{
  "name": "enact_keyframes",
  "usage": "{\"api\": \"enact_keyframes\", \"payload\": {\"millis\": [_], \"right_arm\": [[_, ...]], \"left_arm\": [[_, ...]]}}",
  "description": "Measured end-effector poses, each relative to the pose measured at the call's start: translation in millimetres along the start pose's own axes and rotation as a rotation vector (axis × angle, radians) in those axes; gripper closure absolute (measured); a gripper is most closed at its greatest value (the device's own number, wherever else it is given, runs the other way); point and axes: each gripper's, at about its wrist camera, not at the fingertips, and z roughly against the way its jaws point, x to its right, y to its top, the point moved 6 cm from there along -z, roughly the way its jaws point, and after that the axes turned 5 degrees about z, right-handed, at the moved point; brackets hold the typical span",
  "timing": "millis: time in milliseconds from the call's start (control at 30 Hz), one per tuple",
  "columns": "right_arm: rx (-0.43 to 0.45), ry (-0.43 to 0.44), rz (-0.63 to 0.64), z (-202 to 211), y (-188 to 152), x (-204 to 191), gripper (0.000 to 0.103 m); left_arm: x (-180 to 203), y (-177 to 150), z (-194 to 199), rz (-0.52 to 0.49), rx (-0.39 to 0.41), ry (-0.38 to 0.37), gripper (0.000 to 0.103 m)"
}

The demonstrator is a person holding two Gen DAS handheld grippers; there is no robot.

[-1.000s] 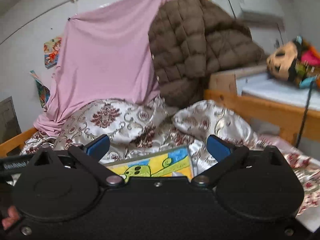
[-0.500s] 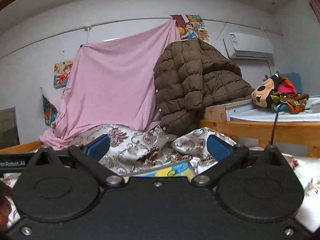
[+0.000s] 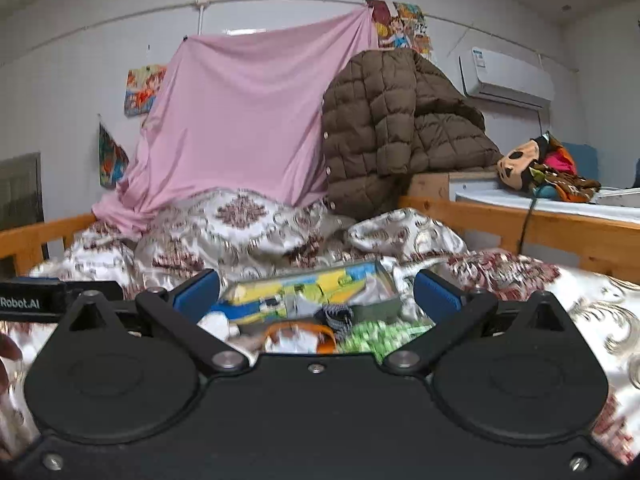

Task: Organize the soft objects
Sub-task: 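Move both open tools back over the pile of items, then grasp the white-blue wipe packet with the left tool while the right tool grasps the white towel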

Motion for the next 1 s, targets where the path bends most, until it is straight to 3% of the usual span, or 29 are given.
{"api": "enact_keyframes", "payload": {"millis": [267,433,733,1000], "right_arm": [[-0.096,-0.028,0.070,27,-11,-13,0.001],[-0.195,-0.027,0.092,42,-27,-19,0.001],[-0.337,-0.023,0.130,28,-50,-25,0.001],[-0.465,0.008,0.166,11,-70,-38,0.001]], "left_arm": [[-9,-28,12,-0.012,-0.137,-0.037,0.001],[-14,-48,8,-0.022,-0.234,-0.018,0.001],[-14,-60,-6,-0.033,-0.347,-0.024,0.001],[-5,-62,-24,-0.146,-0.396,-0.051,0.001]]}}
